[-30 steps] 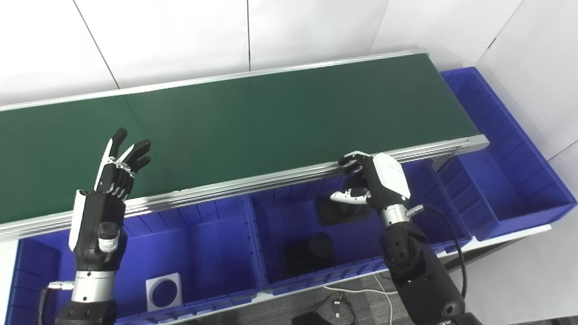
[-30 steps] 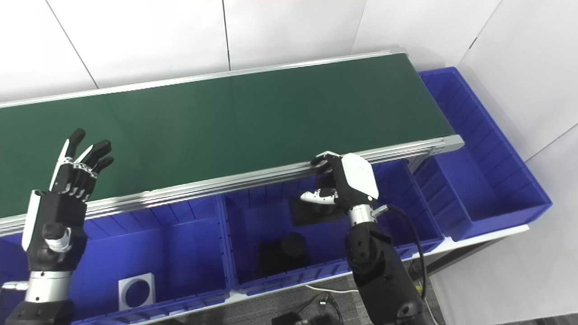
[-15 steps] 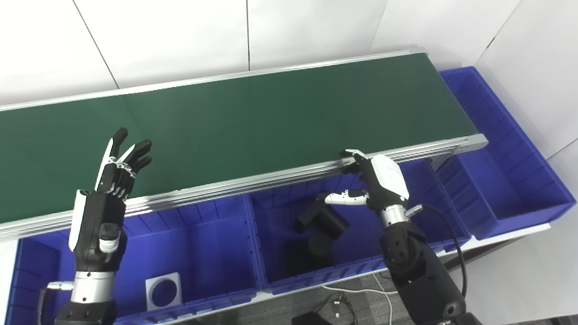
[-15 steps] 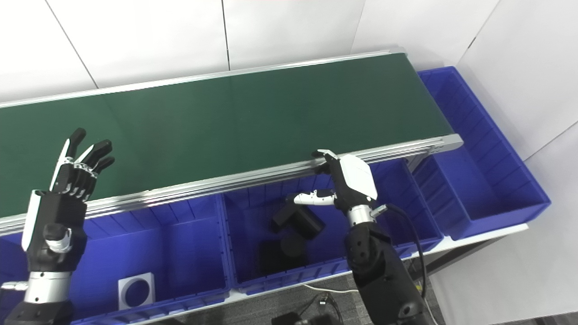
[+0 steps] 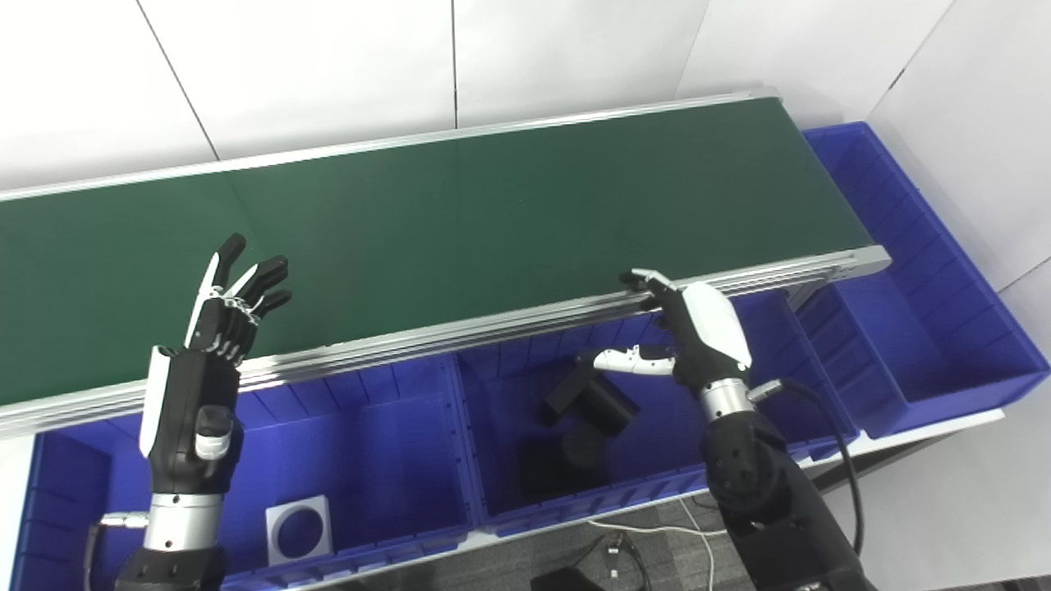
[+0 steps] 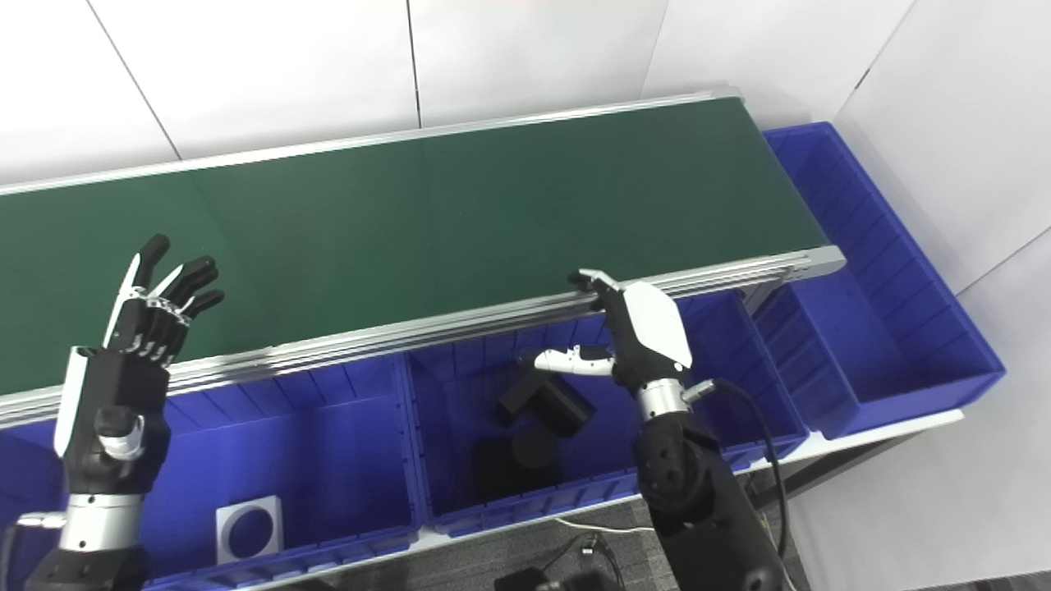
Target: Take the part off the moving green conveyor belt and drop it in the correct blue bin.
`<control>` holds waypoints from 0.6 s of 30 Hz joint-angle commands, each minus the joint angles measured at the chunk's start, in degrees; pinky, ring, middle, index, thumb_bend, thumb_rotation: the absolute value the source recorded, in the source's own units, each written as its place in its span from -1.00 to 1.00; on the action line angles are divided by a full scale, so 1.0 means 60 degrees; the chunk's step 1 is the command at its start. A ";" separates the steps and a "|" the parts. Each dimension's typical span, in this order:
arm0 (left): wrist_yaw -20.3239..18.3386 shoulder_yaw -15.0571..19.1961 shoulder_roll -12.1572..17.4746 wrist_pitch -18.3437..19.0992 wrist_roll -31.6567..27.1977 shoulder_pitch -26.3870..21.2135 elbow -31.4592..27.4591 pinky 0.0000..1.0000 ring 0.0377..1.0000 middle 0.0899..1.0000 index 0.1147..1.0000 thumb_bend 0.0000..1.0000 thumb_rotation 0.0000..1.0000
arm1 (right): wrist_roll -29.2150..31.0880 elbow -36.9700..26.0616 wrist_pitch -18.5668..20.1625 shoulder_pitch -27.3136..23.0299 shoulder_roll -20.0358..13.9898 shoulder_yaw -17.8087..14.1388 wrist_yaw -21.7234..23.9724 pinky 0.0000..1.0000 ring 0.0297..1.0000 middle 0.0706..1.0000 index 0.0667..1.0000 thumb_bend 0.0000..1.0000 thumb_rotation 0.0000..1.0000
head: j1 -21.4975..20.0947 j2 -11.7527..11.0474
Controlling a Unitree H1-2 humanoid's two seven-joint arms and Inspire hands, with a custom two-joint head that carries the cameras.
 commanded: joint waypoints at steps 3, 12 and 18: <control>-0.0084 -0.0050 -0.0052 -0.0586 0.0112 -0.0021 -0.0096 0.67 0.78 0.74 0.94 0.57 0.95 | 0.1078 -0.1152 -0.1527 0.0143 -0.0149 0.0081 -0.0025 0.21 0.42 0.52 0.65 1.00 0.42 | 0.0564 0.0059; 0.0149 -0.0215 -0.0439 -0.0577 0.1263 0.0083 -0.0318 0.53 0.70 0.69 0.96 0.47 1.00 | 0.2482 -0.2106 -0.2610 0.0511 -0.0408 0.0105 0.0508 0.23 0.47 0.58 0.64 1.00 0.60 | 0.2135 0.0200; 0.0349 -0.0417 -0.0667 -0.0738 0.2000 0.0061 -0.0209 0.47 0.66 0.66 0.94 0.53 1.00 | 0.4007 -0.2174 -0.3390 0.0775 -0.0547 -0.0017 0.0925 0.30 0.53 0.64 0.67 0.95 0.61 | 0.3350 0.0054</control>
